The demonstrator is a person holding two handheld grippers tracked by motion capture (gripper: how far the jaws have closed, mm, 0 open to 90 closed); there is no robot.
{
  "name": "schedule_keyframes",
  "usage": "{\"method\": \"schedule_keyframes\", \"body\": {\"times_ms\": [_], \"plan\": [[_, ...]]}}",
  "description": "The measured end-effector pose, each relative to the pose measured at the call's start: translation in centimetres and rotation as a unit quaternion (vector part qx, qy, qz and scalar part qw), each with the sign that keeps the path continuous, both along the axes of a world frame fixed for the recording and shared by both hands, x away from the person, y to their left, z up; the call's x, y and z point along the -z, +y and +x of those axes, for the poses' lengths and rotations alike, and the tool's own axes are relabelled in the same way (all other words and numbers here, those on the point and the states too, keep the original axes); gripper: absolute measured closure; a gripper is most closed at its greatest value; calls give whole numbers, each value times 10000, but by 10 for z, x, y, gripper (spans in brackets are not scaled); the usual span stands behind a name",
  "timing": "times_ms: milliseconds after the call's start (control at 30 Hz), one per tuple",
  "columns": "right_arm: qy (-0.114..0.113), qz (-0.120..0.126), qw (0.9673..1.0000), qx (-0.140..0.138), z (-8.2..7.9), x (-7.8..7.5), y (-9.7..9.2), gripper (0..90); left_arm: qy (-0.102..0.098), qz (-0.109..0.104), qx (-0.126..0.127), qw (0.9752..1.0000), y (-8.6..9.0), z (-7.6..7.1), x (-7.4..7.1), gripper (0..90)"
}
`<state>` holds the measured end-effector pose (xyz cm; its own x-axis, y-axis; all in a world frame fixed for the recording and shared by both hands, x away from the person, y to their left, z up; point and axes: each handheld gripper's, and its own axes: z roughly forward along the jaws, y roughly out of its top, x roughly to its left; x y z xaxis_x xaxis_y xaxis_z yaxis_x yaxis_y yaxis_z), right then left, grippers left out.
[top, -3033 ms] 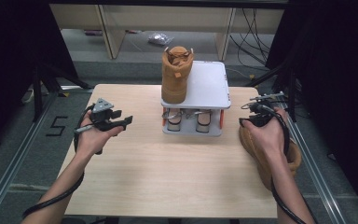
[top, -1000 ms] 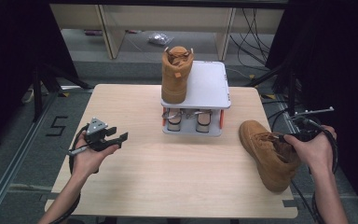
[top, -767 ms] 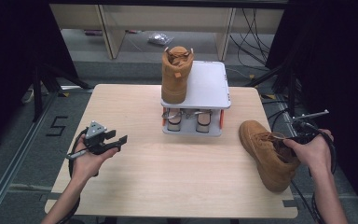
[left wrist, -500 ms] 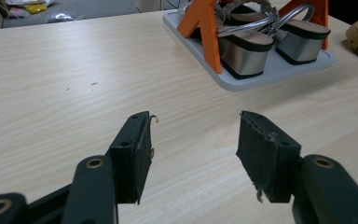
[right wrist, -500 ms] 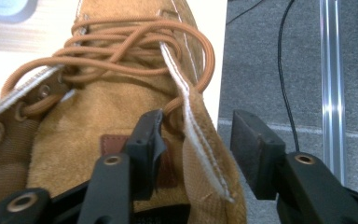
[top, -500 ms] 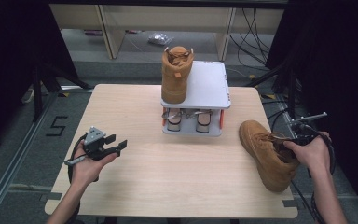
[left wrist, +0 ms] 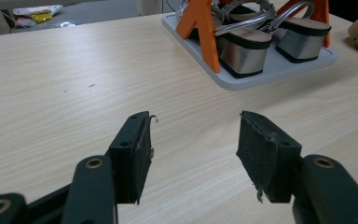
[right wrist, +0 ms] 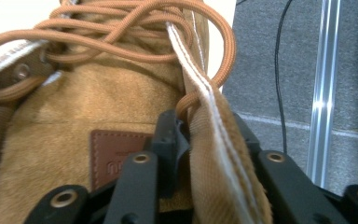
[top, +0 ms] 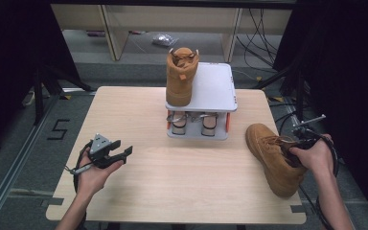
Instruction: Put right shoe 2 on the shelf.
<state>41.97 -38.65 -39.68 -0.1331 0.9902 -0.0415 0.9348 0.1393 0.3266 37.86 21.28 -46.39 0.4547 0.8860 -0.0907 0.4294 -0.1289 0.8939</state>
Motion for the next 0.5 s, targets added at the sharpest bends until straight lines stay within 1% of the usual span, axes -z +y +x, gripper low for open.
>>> {"method": "schedule_keyframes", "body": {"times_ms": [33,67,100,133,200,233,267,300,333,367,400,433,467,500], "plan": [[123,14,9998,184,0,0,3,734,1,-11,25,10000,-1,0,0,437],[77,11,9999,154,0,1,3,747,7,-13,35,10000,-2,-1,0,437],[67,-9,10000,30,1,2,2,762,1,-15,62,10000,-4,-1,1,437],[105,-57,9999,-32,1,1,2,777,27,20,59,10000,-5,-1,1,437],[99,-114,9998,-86,2,2,2,801,48,14,94,9999,-6,-1,3,437],[134,-85,9999,33,1,1,4,813,69,32,108,9999,-7,-1,4,437],[133,-121,9998,-45,2,1,3,826,85,31,92,9999,-7,-2,5,437],[168,-123,9998,21,2,0,5,835,79,33,102,9999,-7,-2,5,437],[84,-119,9999,17,2,1,6,844,89,48,93,9999,-7,-2,5,437],[121,-170,9998,12,2,1,7,849,96,56,85,9999,-7,-2,6,437],[107,-221,9997,17,1,0,10,853,98,55,85,9999,-6,-2,5,437],[104,-310,9994,-81,2,-1,10,855,92,46,77,9999,-6,-2,5,437],[160,-367,9992,-84,1,-2,12,857,67,23,98,9999,-5,-1,6,437],[147,-347,9993,33,0,-3,15,858,70,28,74,9999,-5,-1,6,437]]}}
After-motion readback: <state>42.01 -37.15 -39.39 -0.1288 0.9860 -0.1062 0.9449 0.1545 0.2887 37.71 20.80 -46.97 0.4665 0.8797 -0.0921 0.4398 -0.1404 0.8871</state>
